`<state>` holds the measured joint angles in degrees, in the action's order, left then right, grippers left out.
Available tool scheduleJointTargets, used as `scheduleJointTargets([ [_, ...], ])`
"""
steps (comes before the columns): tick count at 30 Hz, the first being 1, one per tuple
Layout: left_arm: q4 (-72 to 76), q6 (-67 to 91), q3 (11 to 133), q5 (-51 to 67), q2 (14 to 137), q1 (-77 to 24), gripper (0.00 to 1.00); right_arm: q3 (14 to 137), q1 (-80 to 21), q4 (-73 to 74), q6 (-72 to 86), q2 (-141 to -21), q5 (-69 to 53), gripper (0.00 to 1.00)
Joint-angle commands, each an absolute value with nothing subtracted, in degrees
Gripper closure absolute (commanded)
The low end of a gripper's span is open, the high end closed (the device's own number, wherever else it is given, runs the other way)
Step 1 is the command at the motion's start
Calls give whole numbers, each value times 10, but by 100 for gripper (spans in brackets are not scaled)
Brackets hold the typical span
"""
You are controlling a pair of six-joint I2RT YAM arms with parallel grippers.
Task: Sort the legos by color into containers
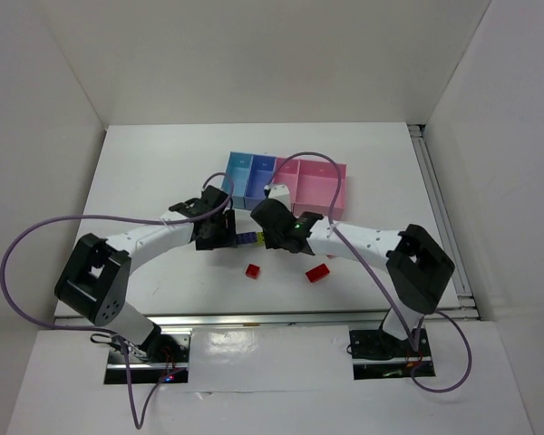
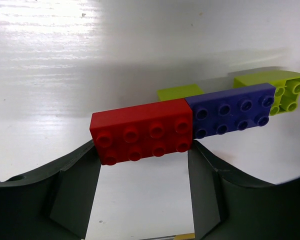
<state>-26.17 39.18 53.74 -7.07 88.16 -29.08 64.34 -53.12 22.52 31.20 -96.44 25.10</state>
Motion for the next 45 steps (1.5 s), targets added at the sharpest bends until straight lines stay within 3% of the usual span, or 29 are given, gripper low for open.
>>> scheduleJointTargets([
  [1, -277, 382, 562, -89, 861, -294, 68, 653, -523, 227, 315, -885, 273, 100],
  [6, -282, 382, 569, -89, 875, -294, 67, 671, -502, 232, 308, -880, 217, 100],
  [8, -276, 376, 574, -74, 875, -294, 49, 671, -496, 238, 308, -880, 210, 100],
  [9, -276, 369, 579, -74, 880, -300, 23, 666, -496, 238, 315, -880, 200, 100],
  [10, -281, 369, 579, -74, 880, -300, 15, 658, -496, 238, 315, -880, 200, 100],
  [15, -314, 335, 615, -85, 842, -300, 1, 659, -470, 257, 320, -844, 137, 100],
  [19, -330, 262, 628, -30, 771, -305, 0, 682, -426, 287, 299, -803, -2, 100],
  [20, -320, 246, 621, 2, 750, -305, 4, 689, -397, 295, 299, -789, -39, 100],
  [24, -226, 192, 563, 166, 632, -317, 5, 684, -313, 289, 312, -752, -229, 98],
  [29, -135, 149, 514, 231, 566, -349, 11, 656, -256, 244, 369, -729, -411, 97],
  [35, -90, 141, 539, 226, 617, -397, 8, 644, -243, 181, 430, -729, -499, 97],
  [39, -91, 119, 559, 143, 662, -429, 7, 638, -237, 149, 462, -729, -518, 97],
  [45, -64, 119, 567, 163, 667, -429, 10, 633, -237, 139, 468, -723, -531, 97],
])
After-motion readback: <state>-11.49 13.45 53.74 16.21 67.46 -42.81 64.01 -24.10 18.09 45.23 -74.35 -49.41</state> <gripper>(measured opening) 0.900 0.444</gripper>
